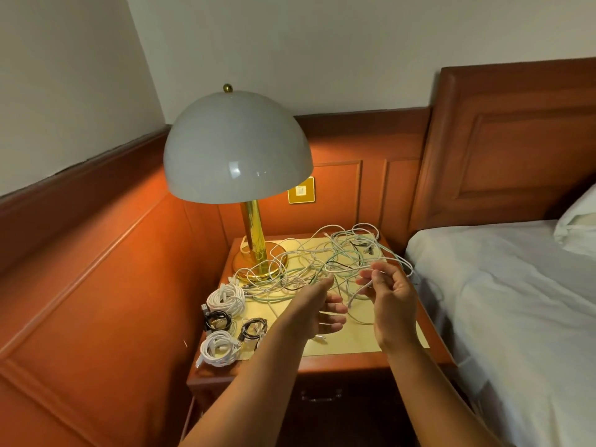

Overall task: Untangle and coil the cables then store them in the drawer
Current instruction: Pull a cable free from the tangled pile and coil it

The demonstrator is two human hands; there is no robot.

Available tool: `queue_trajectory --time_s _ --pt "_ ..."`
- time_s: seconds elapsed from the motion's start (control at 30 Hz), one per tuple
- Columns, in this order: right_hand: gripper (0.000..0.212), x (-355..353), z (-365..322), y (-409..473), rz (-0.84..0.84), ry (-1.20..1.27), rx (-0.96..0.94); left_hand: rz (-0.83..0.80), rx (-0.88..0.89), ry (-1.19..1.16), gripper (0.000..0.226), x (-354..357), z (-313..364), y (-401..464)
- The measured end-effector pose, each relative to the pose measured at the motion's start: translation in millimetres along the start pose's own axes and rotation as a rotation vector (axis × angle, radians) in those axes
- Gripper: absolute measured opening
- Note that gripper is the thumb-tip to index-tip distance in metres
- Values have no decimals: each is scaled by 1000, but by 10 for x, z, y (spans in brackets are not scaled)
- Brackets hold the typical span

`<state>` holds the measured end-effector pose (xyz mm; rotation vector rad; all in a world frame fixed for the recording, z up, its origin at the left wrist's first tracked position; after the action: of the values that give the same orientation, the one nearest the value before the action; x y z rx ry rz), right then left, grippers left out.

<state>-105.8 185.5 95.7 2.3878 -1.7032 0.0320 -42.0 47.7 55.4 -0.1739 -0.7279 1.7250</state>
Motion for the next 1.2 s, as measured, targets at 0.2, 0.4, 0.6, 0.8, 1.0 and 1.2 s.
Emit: queue_trajectory --time_s 0.2,0.4,0.6,0.8,1.0,1.2 --pt "18 -117 94 -218 117 175 47 -14 186 -505 30 180 -43 -39" --pt "14 -26 262 -502 29 24 39 31 331 -478 25 106 249 -203" --pt "15 86 332 -697 -252 -466 -113 -11 420 -236 19 144 549 -470" --pt "12 235 221 -613 -424 -570 -157 -170 357 -267 26 348 608 -588" --pt "15 321 167 -637 -532 -340 -26 -174 476 -198 28 266 725 -739" --pt "24 352 307 -688 -734 -249 208 -134 518 -88 32 209 710 -853"
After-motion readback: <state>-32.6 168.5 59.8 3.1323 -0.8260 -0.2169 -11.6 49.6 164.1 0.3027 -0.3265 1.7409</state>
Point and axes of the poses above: each hand's wrist, its own y-axis towards the middle knuckle, its own x-axis out of the palm, z = x × y, the point moved 7 cm from there along y, towards the middle knuckle, and after that the axes turned 12 degrees about -z, right-handed, at the moved point
